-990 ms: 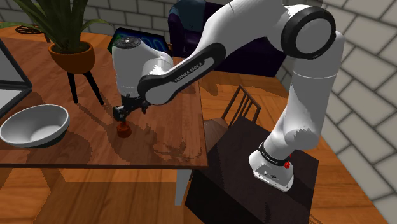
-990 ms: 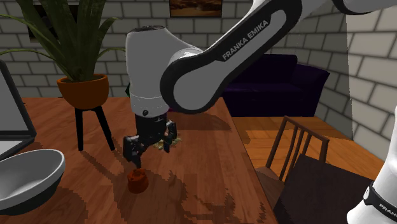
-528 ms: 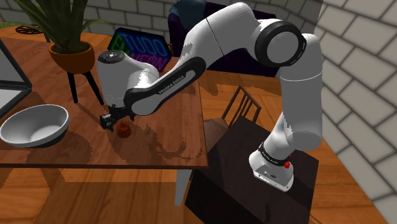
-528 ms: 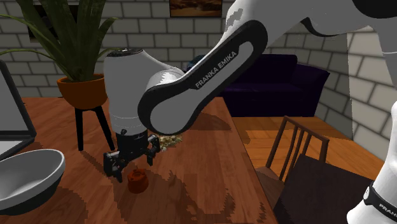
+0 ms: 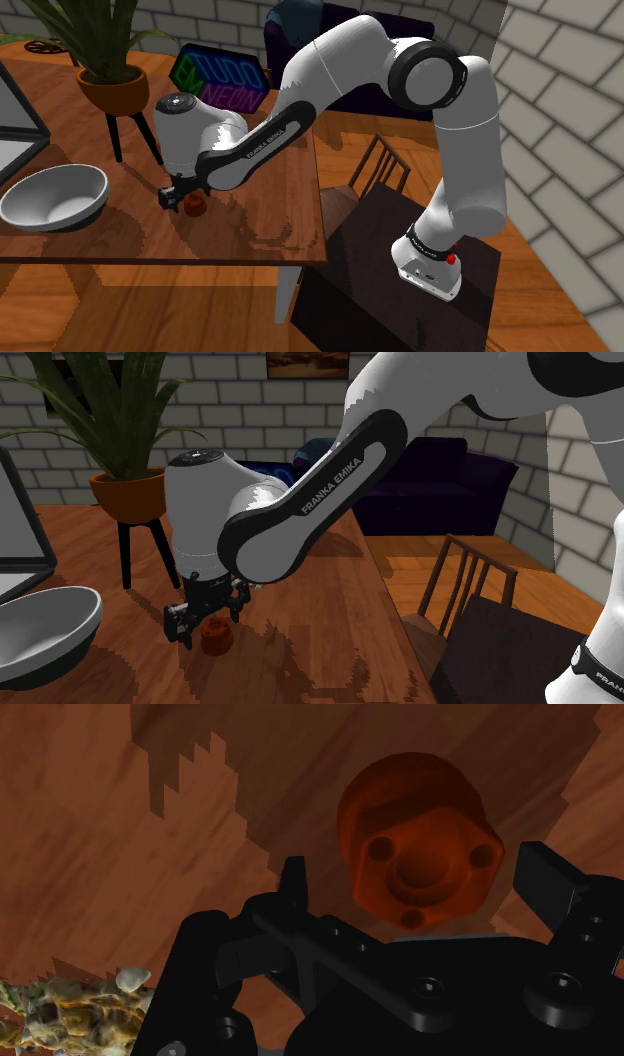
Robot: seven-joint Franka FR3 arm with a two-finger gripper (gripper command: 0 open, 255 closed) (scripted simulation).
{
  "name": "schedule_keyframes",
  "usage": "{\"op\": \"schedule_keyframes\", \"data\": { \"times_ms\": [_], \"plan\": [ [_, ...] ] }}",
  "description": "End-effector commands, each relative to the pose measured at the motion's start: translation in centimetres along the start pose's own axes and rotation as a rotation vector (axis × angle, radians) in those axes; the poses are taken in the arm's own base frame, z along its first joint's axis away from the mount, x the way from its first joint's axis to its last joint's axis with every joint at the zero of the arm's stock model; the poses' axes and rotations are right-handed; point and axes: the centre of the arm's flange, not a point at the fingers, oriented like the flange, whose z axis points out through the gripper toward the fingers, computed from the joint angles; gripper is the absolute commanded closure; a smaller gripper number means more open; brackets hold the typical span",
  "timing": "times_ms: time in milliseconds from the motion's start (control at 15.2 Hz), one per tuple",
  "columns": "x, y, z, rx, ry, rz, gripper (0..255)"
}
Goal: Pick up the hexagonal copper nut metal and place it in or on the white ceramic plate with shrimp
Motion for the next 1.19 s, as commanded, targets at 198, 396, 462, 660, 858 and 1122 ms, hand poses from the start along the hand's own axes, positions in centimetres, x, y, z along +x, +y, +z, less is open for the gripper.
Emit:
{"op": "schedule_keyframes", "data": {
  "times_ms": [198, 396, 462, 660, 858, 1122],
  "plan": [
    [0.0, 0.0, 0.0, 0.000, 0.000, 0.000, 0],
    [0.0, 0.0, 0.0, 0.000, 0.000, 0.000, 255],
    [0.0, 0.0, 0.0, 0.000, 0.000, 0.000, 255],
    [0.0, 0.0, 0.0, 0.000, 0.000, 0.000, 255],
    [0.0, 0.0, 0.0, 0.000, 0.000, 0.000, 255],
    [0.3, 0.0, -2.0, 0.000, 0.000, 0.000, 255]
  ]
}}
